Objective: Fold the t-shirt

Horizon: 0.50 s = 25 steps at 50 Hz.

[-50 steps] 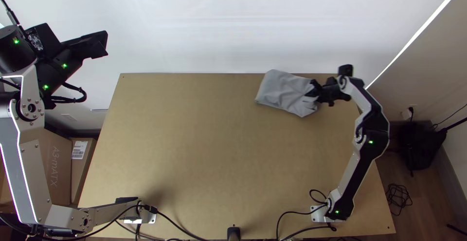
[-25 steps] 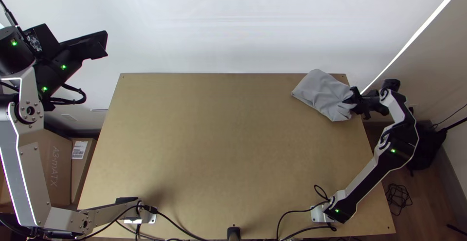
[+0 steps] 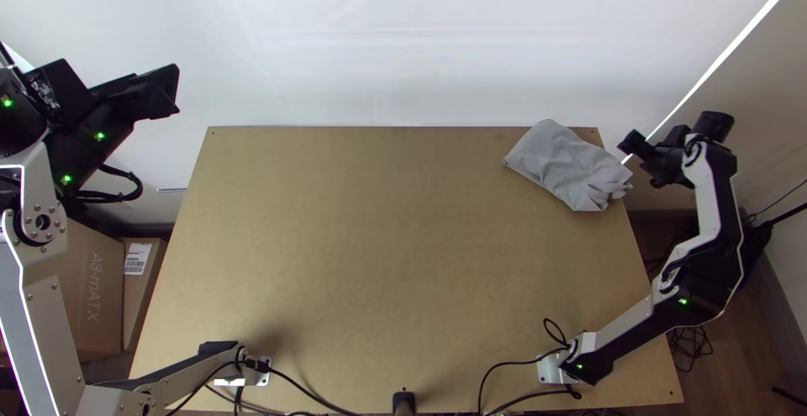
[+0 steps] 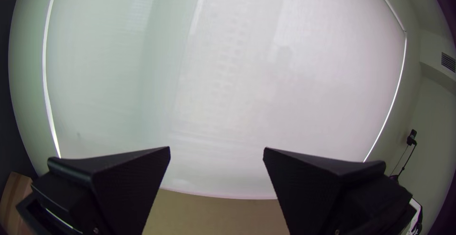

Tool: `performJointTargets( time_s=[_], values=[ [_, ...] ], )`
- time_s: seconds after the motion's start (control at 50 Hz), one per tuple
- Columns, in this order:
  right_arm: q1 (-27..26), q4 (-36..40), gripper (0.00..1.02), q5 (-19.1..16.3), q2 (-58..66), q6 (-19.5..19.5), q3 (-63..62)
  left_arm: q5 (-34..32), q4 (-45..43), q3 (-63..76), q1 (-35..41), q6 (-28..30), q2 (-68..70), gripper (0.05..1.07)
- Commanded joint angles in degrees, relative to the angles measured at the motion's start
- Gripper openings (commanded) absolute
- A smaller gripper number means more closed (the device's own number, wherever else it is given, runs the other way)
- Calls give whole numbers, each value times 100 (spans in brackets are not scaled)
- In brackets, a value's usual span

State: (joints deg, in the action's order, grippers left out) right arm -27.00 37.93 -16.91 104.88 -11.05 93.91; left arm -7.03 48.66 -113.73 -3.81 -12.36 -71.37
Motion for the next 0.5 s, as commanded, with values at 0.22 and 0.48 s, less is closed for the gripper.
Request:
performJointTargets(
  time_s=[0.22, 0.48],
  values=[
    [846, -726, 99, 1409, -99, 973, -1138, -97, -103, 194, -234, 146, 335, 102],
    [872, -1324, 99, 2649, -117, 1579, -1780, -563, -120, 281, -717, 155, 440, 102]
  ],
)
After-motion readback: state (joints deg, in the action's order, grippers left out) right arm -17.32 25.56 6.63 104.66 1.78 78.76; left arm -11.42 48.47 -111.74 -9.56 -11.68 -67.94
